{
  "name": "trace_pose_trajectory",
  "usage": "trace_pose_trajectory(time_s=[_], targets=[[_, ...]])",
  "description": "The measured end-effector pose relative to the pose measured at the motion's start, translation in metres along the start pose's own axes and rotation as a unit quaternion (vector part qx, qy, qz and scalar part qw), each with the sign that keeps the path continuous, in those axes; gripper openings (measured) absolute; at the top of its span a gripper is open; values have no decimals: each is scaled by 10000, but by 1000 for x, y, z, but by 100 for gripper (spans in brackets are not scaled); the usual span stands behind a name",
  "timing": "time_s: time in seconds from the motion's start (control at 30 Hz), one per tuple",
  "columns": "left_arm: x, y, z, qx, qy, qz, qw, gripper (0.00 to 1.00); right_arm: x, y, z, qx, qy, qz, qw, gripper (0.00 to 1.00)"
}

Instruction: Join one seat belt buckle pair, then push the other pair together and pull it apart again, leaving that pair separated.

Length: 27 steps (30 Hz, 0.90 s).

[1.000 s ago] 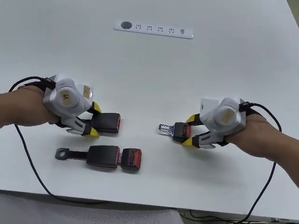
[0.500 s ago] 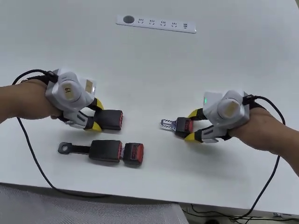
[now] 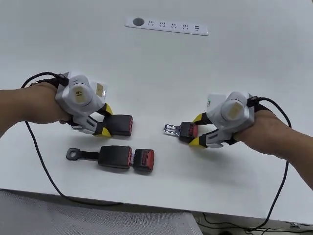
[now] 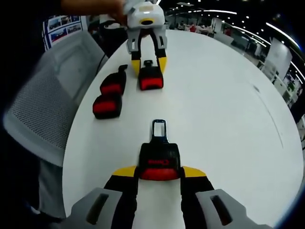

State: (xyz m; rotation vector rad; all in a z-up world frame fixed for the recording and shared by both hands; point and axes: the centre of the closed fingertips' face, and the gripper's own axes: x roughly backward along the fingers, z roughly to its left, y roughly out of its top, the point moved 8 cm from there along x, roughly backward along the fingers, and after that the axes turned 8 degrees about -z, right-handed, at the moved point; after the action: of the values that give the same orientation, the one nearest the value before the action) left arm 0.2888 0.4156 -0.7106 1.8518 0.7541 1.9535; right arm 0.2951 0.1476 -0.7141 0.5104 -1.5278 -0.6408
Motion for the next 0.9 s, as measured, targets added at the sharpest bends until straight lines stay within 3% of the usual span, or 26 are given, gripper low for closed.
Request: trace_pose_trajectory(time_s=[0.4,0.9], targets=[[0,2,-2,25,20,-45,10000,33,-30,33,6,135,71,-65,9999,31],[0,1,-3,30,46,-35,10000,33,-53,58,8,300,117,-52,9995,31]])
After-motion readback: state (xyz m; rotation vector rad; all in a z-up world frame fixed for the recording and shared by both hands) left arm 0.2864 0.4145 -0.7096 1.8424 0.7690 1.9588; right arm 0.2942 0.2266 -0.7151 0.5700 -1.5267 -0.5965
